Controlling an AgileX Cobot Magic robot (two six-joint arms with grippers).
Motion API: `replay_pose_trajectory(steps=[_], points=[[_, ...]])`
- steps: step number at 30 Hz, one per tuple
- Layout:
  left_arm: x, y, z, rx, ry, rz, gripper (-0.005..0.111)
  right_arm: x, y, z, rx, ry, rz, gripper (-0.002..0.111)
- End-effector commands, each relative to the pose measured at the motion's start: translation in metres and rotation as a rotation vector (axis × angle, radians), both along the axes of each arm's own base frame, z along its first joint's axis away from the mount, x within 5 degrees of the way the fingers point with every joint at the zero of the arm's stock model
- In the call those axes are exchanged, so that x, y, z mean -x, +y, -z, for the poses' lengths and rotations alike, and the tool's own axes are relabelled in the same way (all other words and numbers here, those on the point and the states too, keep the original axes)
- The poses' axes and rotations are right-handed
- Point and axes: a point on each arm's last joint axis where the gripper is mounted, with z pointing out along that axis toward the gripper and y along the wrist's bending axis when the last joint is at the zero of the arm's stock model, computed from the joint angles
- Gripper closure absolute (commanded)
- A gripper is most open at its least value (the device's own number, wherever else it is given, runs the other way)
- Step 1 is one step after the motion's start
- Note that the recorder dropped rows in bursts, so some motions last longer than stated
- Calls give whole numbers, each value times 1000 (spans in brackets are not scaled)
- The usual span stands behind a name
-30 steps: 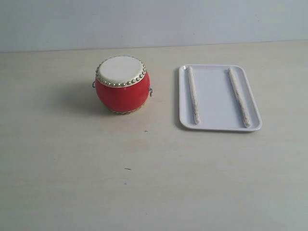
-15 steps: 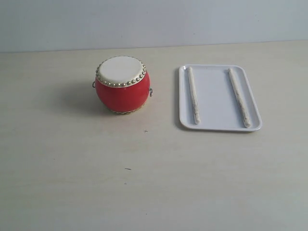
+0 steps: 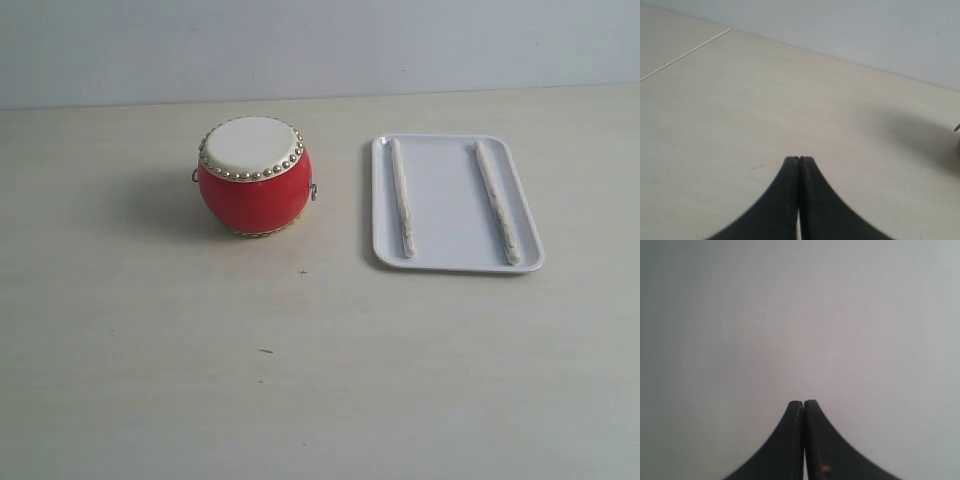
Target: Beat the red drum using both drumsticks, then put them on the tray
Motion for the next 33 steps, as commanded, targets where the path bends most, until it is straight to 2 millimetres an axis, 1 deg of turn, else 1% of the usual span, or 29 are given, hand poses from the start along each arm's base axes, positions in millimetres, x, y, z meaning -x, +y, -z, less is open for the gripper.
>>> replay_pose_trajectory(steps=[1, 5, 8, 12, 16, 26, 33], points=[[0, 0, 0, -6, -6, -2, 107, 5, 2, 8, 25, 56, -28, 108], [0, 0, 0, -6, -6, -2, 107, 6, 0, 25, -20, 112, -29, 108], [0, 0, 0, -6, -6, -2, 107, -2, -6, 48, -20, 171, 57, 108], [0, 0, 0, -6, -6, -2, 107, -8, -15, 74, -112, 234, 146, 108], [0, 0, 0, -6, -6, -2, 107, -15, -19, 96, -55, 209, 235, 108], [0, 0, 0, -6, -6, -2, 107, -45, -11, 150, -12, 226, 239, 108], [0, 0, 0, -6, -6, -2, 107, -60, -7, 189, -15, 343, 248, 108]])
